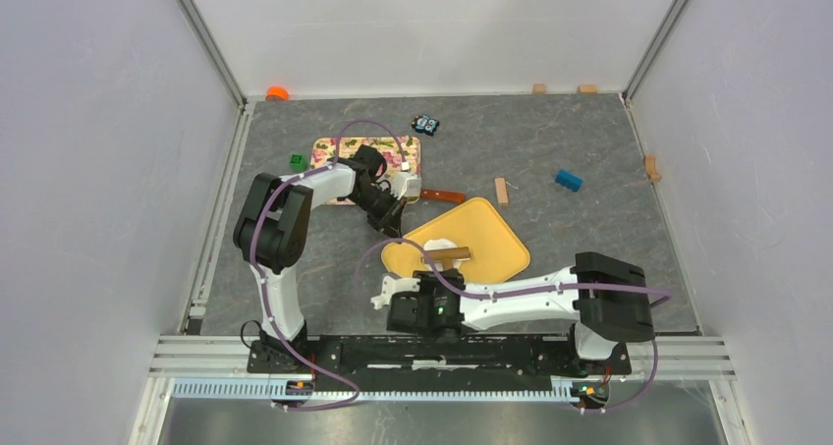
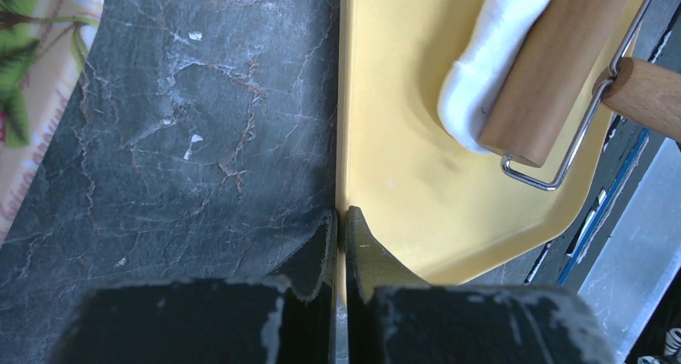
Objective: Roll out the dumpling wrappers from the dough
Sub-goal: Flatten out the dough on the work surface.
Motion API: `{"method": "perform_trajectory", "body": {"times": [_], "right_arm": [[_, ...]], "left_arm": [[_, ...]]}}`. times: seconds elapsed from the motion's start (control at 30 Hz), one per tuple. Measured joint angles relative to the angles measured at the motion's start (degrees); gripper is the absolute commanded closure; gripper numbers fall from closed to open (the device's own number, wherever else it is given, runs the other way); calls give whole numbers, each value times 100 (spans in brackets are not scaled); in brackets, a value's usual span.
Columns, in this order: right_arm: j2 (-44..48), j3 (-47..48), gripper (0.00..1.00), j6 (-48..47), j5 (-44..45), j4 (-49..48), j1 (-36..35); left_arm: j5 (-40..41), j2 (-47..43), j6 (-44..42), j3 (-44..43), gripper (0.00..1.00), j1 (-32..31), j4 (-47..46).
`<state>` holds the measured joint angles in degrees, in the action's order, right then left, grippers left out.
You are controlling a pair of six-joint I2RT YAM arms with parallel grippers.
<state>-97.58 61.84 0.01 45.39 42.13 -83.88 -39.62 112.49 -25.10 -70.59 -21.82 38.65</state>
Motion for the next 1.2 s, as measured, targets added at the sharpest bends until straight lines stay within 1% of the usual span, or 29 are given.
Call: {"method": "perform_trajectory", "body": {"times": [0.2,0.27,0.4,0.6,0.73,0.9,0.97,1.07,1.2], "right_arm": [[22,-310,100,275,151,116,-647],[31,-420,100,308,199,76,-758],[31,-428,100,227,221,-44,-573],[87,-249,100,-57,-9,-424,83],[251,-310,100,-24,-203,-459,74],[289,-378,100,205,-157,-109,-380],[321,-332,100,297,-160,72,-461],[326,-9,100,463,-310,501,-431],[321,654,100,662,-629,1137,-334]], "left_arm": [[2,0,0,2,98,0,2],[2,0,0,0,98,0,0],[0,2,0,0,98,0,0],[-2,9,0,-7,98,0,7],[-2,9,0,-9,98,0,13],[-2,11,0,-9,98,0,15],[-2,11,0,-11,98,0,15],[-2,11,0,-13,98,0,20],[-4,11,0,-15,98,0,22]]}}
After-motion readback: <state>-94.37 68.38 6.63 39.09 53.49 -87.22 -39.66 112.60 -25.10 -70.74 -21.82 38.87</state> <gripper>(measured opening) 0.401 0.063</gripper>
